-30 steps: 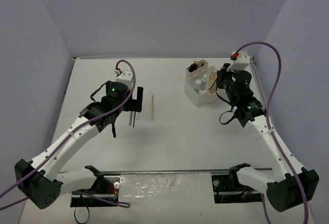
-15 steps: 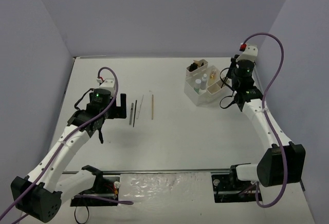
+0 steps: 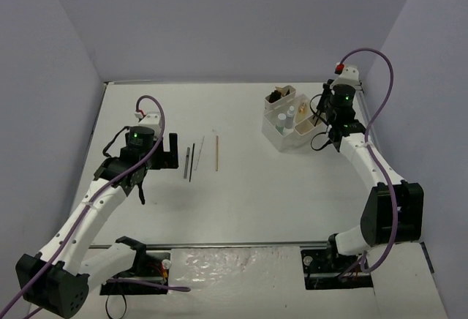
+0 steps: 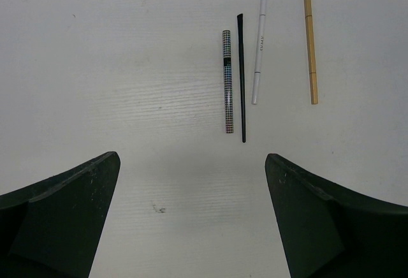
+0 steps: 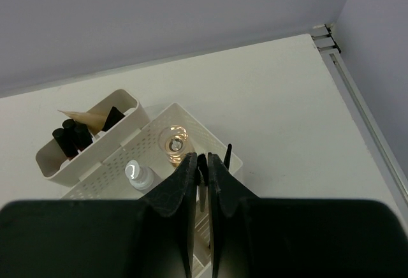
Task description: Organize the makeup
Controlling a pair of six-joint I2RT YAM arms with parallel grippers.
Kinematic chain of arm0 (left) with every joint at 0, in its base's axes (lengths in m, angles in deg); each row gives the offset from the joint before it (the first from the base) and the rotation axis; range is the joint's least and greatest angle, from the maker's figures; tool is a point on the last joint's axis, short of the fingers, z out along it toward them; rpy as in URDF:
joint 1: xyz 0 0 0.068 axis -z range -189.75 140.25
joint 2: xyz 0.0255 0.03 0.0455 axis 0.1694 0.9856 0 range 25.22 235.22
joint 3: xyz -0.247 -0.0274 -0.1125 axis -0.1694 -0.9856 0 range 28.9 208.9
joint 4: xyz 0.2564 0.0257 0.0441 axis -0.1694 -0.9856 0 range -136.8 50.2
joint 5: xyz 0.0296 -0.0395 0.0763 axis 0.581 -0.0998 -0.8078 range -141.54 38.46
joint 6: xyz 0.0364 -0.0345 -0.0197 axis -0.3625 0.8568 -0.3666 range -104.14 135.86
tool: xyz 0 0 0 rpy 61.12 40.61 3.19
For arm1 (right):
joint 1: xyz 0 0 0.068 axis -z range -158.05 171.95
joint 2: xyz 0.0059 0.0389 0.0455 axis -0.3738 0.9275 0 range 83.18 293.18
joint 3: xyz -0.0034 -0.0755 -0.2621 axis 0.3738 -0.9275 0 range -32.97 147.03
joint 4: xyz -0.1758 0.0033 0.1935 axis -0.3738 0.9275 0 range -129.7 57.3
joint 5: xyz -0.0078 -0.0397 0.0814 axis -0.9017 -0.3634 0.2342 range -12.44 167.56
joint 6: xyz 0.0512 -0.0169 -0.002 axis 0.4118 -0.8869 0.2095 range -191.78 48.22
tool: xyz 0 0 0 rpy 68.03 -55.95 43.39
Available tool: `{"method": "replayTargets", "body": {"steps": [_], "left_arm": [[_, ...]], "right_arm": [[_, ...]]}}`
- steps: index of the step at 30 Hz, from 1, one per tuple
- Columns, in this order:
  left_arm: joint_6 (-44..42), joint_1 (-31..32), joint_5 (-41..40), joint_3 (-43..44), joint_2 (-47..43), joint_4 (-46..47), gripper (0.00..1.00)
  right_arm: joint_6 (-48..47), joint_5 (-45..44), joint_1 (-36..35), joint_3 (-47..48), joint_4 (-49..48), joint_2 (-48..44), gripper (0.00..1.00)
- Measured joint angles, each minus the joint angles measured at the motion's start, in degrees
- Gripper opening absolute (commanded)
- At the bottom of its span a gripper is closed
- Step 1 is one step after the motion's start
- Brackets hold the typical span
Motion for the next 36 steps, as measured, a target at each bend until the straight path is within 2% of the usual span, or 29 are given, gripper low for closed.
{"method": "replayTargets", "body": {"steps": [8,17,20,23,24,27,31,36], "left_arm": [[0.2,0.0,0.6,0.0,0.1,0.0,0.97],[0.3,-0.3,1.3,0.0,0.7,0.0,0.97],[0.3,-0.3,1.9,0.0,1.1,0.0,0.97],[0.6,-0.3,3.0,0.0,1.8,0.1,0.97],[0.8,-0.3,3.6,0.0,2.3,0.1,0.97],[1.7,-0.3,5.3,0.0,4.3,0.6,0.97],[3.1,0.0,7.4,0.2,7.6,1.0,0.96],[4.9,1.8,7.8,3.0,13.8,0.7,0.89]], "right_arm": [[1.2,1.1,0.1,-0.5,-0.2,2.5,0.22],[1.5,1.1,0.2,-0.4,1.8,2.5,0.49],[1.6,1.1,0.2,0.1,3.4,2.5,0.61],[1.5,1.1,0.2,1.0,5.4,2.0,0.81],[1.4,1.1,0.2,1.3,6.5,1.5,0.82],[0.9,1.0,0.2,2.4,10.2,-1.4,0.98],[0.6,0.8,0.3,4.0,14.8,-8.3,1.00],[0.8,1.0,0.5,4.3,19.2,-18.9,1.00]]}}
